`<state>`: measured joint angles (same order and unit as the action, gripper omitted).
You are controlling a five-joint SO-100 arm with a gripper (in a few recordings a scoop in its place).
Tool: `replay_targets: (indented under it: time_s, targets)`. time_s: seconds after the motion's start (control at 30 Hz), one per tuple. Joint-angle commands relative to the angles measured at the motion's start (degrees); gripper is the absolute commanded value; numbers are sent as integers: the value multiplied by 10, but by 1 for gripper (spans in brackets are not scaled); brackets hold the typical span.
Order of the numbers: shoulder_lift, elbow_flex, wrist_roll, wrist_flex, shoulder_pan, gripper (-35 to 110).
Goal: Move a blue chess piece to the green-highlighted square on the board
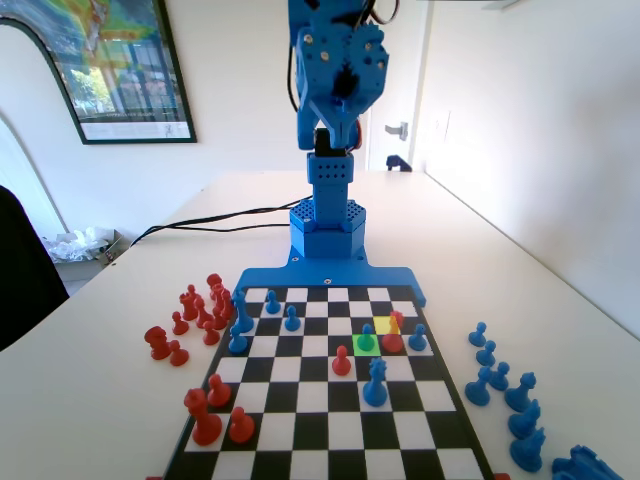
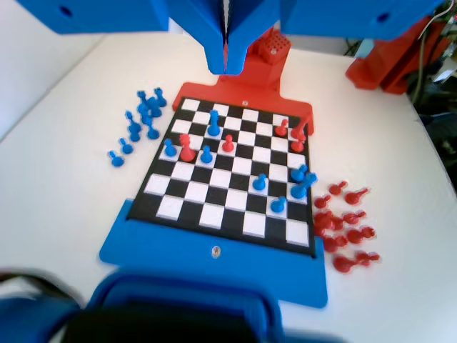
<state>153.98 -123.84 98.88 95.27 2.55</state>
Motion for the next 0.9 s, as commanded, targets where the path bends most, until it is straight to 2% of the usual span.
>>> replay_targets:
  time_s: [0.0,0.87]
  targets:
    - [40,17,3,0,11,1]
    - [210,-11,-2,-51,-37,3]
